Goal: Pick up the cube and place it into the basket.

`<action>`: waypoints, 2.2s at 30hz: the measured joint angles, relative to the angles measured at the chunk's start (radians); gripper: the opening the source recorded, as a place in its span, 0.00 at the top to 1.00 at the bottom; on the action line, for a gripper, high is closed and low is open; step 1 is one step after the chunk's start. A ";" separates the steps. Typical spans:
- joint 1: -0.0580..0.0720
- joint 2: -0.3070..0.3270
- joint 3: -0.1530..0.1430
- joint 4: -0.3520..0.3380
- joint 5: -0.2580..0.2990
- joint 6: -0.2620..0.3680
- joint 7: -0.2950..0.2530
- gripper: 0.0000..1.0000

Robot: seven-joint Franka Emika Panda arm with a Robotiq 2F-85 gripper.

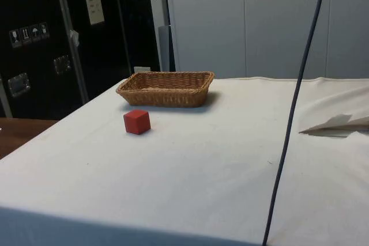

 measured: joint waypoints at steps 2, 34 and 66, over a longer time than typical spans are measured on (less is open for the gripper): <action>0.000 0.001 0.001 0.001 -0.002 0.000 0.000 0.00; 0.000 0.043 0.039 0.041 -0.065 0.022 0.087 0.00; -0.004 0.118 0.049 0.048 -0.083 0.129 0.193 0.00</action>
